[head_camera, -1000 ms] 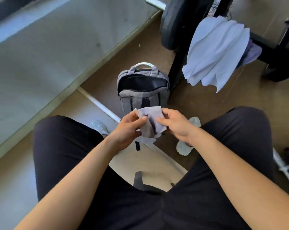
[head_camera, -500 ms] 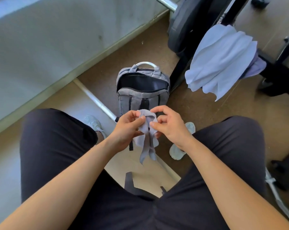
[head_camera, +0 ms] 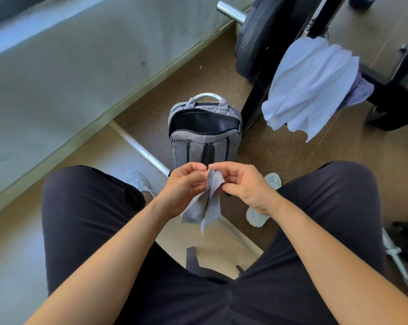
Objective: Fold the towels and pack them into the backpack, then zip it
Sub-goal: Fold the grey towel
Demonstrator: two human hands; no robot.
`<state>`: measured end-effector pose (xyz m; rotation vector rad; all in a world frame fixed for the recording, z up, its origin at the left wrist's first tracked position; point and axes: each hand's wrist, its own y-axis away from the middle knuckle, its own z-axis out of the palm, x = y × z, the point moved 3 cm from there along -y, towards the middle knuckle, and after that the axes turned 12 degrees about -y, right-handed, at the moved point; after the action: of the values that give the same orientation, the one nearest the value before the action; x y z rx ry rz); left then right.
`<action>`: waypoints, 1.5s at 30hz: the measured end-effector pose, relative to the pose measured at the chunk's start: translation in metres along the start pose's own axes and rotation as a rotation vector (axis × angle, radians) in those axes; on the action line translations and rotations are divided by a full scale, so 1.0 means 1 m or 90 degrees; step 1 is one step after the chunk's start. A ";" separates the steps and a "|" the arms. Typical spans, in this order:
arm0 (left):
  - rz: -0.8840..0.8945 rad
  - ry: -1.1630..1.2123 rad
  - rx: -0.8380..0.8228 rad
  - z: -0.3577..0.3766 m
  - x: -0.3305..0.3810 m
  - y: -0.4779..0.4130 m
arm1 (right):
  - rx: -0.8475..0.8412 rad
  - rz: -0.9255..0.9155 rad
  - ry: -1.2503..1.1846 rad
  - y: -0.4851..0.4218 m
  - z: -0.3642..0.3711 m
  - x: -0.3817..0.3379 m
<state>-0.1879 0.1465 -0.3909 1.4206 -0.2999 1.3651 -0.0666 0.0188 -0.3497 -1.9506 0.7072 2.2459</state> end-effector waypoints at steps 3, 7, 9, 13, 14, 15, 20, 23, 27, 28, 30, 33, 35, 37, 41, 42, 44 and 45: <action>0.024 -0.022 -0.018 -0.001 -0.002 0.002 | 0.026 -0.020 0.045 -0.001 -0.003 0.003; 0.050 -0.048 -0.018 0.002 -0.002 0.005 | 0.020 -0.020 0.066 -0.002 -0.004 0.005; 0.056 -0.065 -0.019 0.003 -0.002 0.006 | 0.003 -0.023 0.097 -0.002 -0.003 0.006; 0.055 -0.077 -0.023 0.004 -0.002 0.005 | 0.034 -0.045 0.155 -0.002 -0.003 0.004; 0.052 -0.074 -0.022 0.004 -0.003 0.004 | 0.049 -0.050 0.161 -0.003 -0.005 0.004; 0.051 -0.077 -0.023 0.004 -0.003 0.003 | 0.061 -0.058 0.177 -0.004 -0.007 0.004; 0.110 -0.257 -0.020 0.002 -0.006 -0.001 | 0.106 -0.121 0.261 -0.006 -0.014 0.000; 0.160 -0.427 0.036 -0.002 -0.013 -0.005 | 0.127 -0.151 0.270 -0.004 -0.021 -0.006; 0.195 -0.487 0.124 -0.011 -0.014 -0.007 | 0.163 -0.136 0.241 0.001 -0.025 -0.011; 0.205 -0.508 0.124 -0.011 -0.014 -0.007 | 0.165 -0.146 0.235 0.003 -0.024 -0.013; 0.211 -0.561 0.112 -0.008 -0.015 -0.006 | 0.161 -0.163 0.209 0.006 -0.023 -0.016; 0.225 -0.588 0.089 -0.002 -0.016 -0.004 | 0.162 -0.189 0.206 0.008 -0.022 -0.019; 0.228 -0.592 0.062 0.001 -0.017 -0.005 | 0.167 -0.210 0.209 0.010 -0.022 -0.020; 0.247 -0.626 0.037 0.004 -0.019 -0.005 | 0.174 -0.225 0.189 0.011 -0.022 -0.022; 0.290 -0.698 0.013 0.009 -0.025 -0.007 | 0.194 -0.235 0.117 0.014 -0.023 -0.025; 0.286 -0.711 0.006 0.010 -0.026 -0.008 | 0.198 -0.237 0.095 0.014 -0.024 -0.026; 0.269 -0.755 0.008 0.010 -0.031 -0.011 | 0.213 -0.244 0.054 0.015 -0.026 -0.026; 0.254 -0.780 0.011 0.010 -0.033 -0.012 | 0.229 -0.249 0.034 0.015 -0.029 -0.027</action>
<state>-0.1831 0.1279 -0.4222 2.1440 -1.4098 0.6002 -0.0408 0.0006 -0.3220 -1.7917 0.6177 1.7135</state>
